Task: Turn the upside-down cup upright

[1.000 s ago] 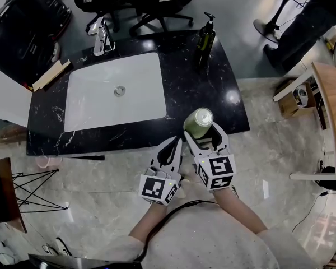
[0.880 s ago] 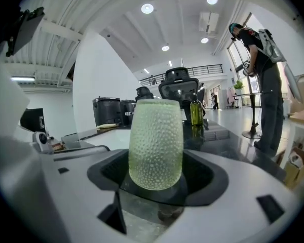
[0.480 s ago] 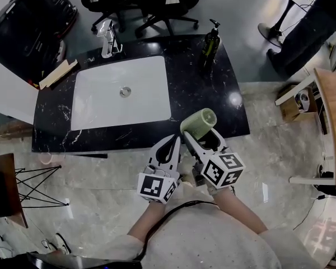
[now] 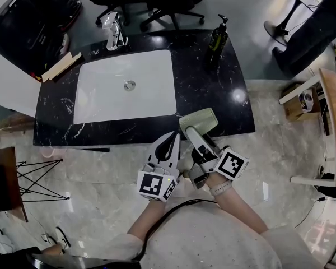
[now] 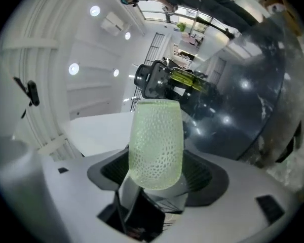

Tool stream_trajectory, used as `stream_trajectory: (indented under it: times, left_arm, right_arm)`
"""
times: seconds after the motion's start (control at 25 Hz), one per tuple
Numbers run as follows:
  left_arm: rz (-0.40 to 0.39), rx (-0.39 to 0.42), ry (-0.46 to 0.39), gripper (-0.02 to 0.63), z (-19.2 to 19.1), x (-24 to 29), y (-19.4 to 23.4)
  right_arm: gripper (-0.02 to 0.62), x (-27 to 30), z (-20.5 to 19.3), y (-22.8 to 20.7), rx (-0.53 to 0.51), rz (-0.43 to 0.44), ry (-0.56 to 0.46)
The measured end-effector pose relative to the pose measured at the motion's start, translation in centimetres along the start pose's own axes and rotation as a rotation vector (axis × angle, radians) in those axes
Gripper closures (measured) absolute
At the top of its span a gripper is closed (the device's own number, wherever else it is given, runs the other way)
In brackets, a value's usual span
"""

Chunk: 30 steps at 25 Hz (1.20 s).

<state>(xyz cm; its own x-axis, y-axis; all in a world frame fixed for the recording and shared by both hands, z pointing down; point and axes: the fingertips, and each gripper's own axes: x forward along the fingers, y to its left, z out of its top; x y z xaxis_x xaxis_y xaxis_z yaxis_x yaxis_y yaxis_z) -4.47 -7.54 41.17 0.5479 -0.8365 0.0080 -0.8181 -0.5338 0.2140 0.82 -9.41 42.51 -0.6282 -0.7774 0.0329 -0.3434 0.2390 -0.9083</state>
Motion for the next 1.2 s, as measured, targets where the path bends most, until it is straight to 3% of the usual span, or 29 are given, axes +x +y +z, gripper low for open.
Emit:
stream_trajectory:
  times: [0.28, 0.56, 0.96, 1.2]
  left_arm:
    - [0.007, -0.001, 0.000, 0.600, -0.3, -0.6, 0.3]
    - [0.013, 0.000, 0.006, 0.600, -0.4, -1.3, 0.2]
    - [0.029, 0.036, 0.020, 0.600, 0.1, -1.8, 0.7]
    - [0.024, 0.052, 0.041, 0.600, -0.3, -1.9, 0.6]
  right_arm:
    - [0.272, -0.4, -1.2, -0.7, 0.385, 0.161, 0.003]
    - [0.272, -0.4, -1.2, -0.8, 0.837, 0.362, -0.082]
    - [0.272, -0.4, -0.9, -0.3, 1.224, 0.648, -0.147]
    - [0.272, 0.0, -0.6, 0.3, 1.404, 0.729, -0.188]
